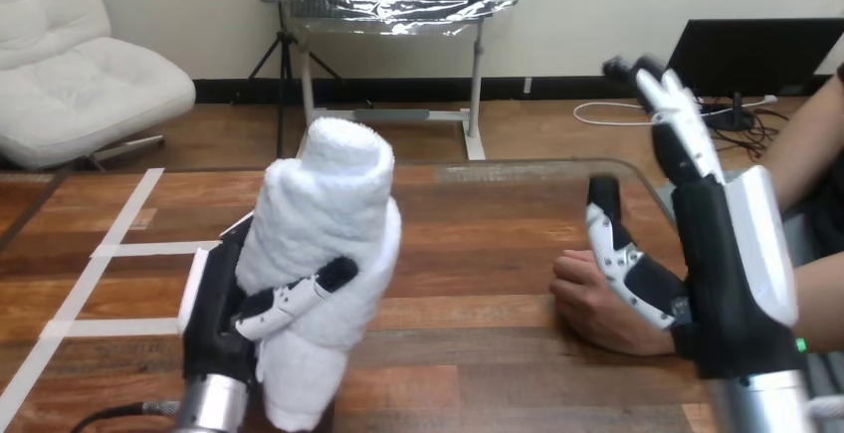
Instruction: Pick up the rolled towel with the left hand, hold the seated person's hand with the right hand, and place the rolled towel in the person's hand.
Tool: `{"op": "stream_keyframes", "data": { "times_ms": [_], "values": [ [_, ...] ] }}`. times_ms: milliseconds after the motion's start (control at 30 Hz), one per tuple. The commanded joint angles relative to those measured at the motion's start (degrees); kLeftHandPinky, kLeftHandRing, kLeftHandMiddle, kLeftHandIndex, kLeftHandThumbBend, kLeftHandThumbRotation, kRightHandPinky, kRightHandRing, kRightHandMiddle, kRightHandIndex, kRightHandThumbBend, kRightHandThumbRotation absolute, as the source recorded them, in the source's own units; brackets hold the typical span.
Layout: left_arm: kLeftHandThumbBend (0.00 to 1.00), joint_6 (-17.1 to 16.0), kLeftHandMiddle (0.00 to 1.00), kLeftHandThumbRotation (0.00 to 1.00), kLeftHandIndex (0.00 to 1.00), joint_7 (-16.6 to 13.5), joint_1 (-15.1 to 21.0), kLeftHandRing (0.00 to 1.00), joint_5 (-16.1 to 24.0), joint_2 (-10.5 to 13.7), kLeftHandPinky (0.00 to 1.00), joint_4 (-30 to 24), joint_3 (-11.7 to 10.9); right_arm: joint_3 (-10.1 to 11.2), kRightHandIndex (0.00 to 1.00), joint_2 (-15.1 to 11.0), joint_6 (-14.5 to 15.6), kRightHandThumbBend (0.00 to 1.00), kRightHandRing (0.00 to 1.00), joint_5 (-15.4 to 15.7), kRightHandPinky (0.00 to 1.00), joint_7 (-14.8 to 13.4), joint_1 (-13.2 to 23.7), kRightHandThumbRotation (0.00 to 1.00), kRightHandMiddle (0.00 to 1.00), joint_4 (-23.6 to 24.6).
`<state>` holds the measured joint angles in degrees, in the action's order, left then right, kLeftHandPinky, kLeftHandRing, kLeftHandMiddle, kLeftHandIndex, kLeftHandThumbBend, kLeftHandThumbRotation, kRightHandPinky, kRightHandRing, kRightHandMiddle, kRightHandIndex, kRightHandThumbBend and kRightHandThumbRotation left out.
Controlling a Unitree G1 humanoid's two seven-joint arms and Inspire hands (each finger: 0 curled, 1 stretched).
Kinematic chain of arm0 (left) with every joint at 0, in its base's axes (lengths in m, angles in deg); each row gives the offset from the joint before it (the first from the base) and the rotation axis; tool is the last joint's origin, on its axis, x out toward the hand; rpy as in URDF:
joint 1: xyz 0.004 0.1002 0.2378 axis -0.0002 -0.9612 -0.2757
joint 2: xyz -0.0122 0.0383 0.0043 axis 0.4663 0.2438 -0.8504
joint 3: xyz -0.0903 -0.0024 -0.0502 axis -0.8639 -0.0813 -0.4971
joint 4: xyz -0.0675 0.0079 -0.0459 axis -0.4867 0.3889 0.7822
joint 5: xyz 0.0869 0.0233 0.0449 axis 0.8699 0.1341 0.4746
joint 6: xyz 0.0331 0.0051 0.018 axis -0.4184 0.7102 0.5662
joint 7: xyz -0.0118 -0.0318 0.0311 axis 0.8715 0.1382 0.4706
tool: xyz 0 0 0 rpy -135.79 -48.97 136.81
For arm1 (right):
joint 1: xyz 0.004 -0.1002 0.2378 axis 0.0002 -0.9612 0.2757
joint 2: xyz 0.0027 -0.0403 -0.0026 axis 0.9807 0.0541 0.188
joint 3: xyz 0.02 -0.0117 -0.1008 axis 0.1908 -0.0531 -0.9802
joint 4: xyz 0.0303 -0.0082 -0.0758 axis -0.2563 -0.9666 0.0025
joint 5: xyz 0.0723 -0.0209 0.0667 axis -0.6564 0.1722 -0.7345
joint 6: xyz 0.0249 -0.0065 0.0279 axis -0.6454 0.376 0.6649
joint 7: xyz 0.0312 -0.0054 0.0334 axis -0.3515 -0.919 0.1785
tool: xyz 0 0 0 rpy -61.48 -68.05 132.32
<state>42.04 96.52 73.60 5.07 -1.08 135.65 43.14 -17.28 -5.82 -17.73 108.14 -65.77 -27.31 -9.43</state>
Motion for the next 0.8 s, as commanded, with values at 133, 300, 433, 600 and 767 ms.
{"op": "stream_keyframes", "data": {
  "times_ms": [133,300,433,600,767],
  "values": [
    [0.96,2.11,0.48,0.18,0.52,4.34,-0.93,0.44,-4.53,-4.04,0.42,-11.37,1.96,5.91,0.90,-7.50,9.80,0.48,0.93,0.99,0.91,8.86,5.04,0.00,0.96,4.58],
    [0.96,2.95,0.48,0.16,0.52,5.43,-2.05,0.44,-5.30,-5.11,0.43,-13.51,2.21,7.58,0.90,-11.50,15.55,0.57,0.93,2.75,0.90,14.14,6.20,0.00,0.95,5.01],
    [0.96,3.38,0.48,0.16,0.52,5.95,-2.74,0.45,-5.56,-5.87,0.43,-14.85,2.32,8.61,0.90,-14.47,18.75,0.64,0.94,3.56,0.89,17.41,7.15,0.00,0.95,4.56],
    [0.96,3.38,0.49,0.16,0.52,6.76,-3.37,0.45,-6.30,-6.87,0.43,-15.89,2.44,9.71,0.89,-17.92,20.92,0.70,0.94,3.92,0.88,19.83,8.34,0.00,0.94,2.44],
    [0.96,3.09,0.49,0.15,0.52,6.57,-3.96,0.45,-6.01,-7.50,0.43,-16.69,2.70,10.30,0.88,-20.93,22.32,0.75,0.93,4.27,0.86,21.43,9.30,0.00,0.92,0.04]
  ]
}}
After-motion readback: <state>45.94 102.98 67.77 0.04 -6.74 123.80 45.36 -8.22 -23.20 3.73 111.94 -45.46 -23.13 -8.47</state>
